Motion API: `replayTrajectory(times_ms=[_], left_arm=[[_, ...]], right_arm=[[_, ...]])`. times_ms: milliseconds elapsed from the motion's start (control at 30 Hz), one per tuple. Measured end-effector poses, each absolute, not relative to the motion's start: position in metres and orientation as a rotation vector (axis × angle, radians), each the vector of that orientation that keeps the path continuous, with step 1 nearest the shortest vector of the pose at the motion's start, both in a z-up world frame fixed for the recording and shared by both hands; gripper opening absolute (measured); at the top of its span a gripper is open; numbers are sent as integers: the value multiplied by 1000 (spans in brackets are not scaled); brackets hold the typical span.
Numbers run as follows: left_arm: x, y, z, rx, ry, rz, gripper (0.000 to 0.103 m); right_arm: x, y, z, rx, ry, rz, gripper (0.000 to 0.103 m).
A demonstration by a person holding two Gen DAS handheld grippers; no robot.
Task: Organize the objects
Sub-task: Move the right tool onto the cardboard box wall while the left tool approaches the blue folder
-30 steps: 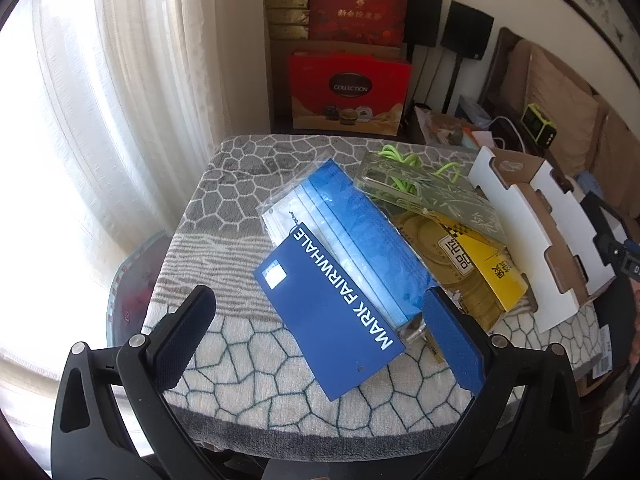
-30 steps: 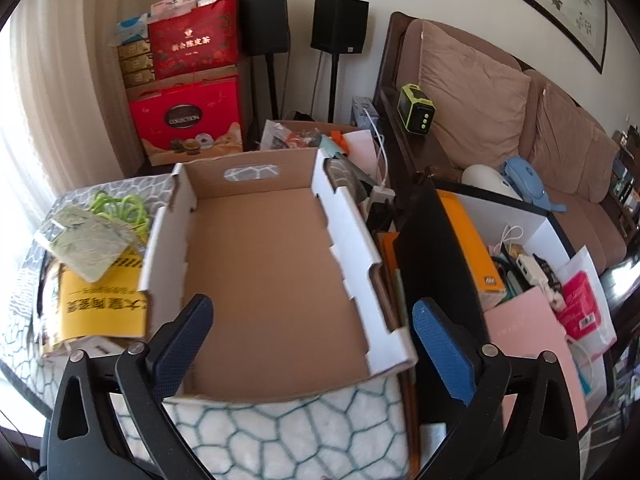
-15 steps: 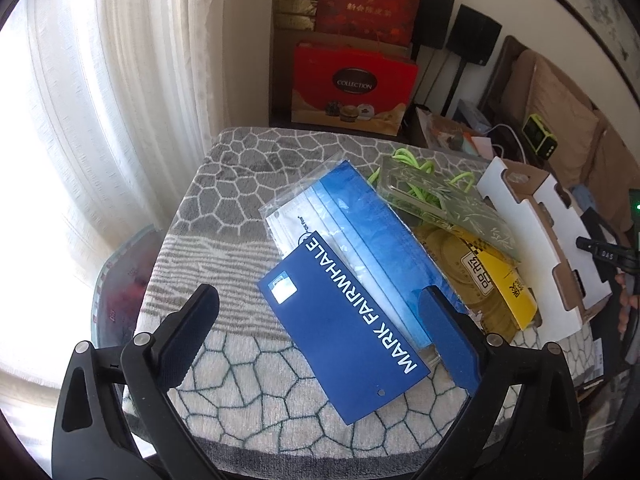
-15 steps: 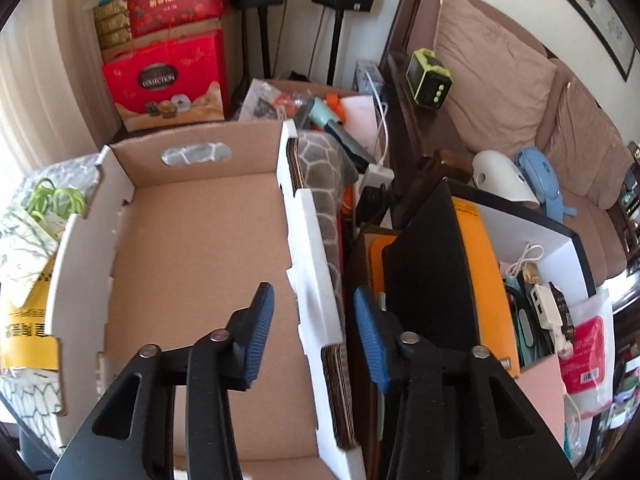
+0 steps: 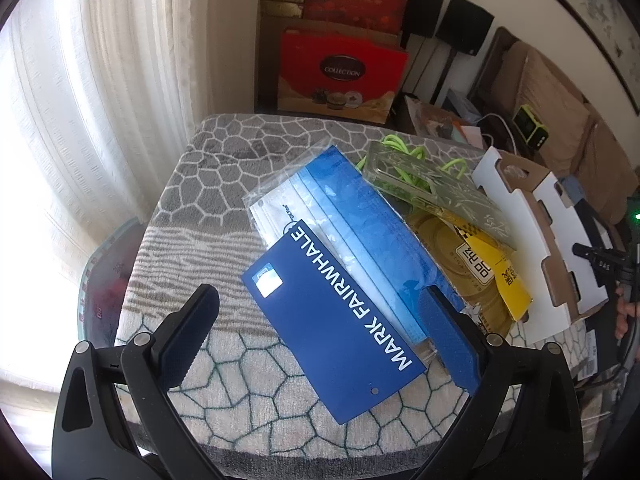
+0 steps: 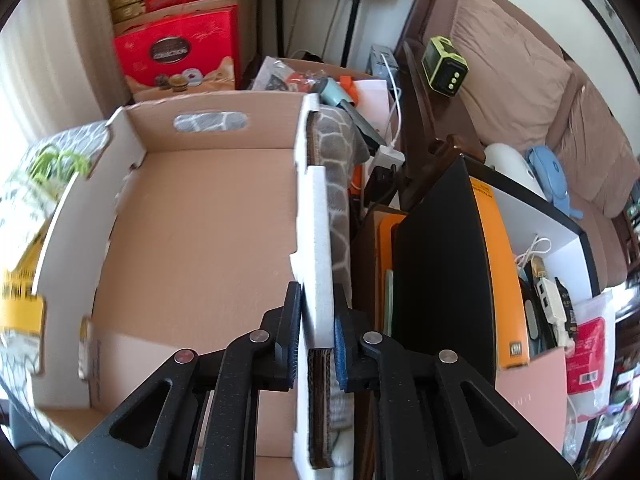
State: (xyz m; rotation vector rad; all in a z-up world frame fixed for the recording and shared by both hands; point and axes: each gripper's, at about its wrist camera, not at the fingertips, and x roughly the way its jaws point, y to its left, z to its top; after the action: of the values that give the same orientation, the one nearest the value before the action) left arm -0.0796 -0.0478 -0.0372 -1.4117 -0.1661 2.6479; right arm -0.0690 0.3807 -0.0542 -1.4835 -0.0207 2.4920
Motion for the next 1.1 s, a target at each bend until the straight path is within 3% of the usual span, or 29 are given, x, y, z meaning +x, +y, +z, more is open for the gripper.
replayTrajectory(times_ms=[333, 600, 900, 1100], left_arm=[[-75, -62, -61, -1446, -298, 2482, 100], [-84, -98, -102, -1531, -694, 2287, 99], [-92, -101, -109, -1483, -919, 2084, 98], [-111, -94, -111, -1475, -978, 2016, 99]], right_arm=[[-34, 356, -55, -1449, -89, 2515, 14], [-34, 358, -58, -1441, -52, 2512, 14], [-33, 357, -60, -1435, -58, 2510, 14], [-33, 357, -59, -1435, -57, 2507, 14]])
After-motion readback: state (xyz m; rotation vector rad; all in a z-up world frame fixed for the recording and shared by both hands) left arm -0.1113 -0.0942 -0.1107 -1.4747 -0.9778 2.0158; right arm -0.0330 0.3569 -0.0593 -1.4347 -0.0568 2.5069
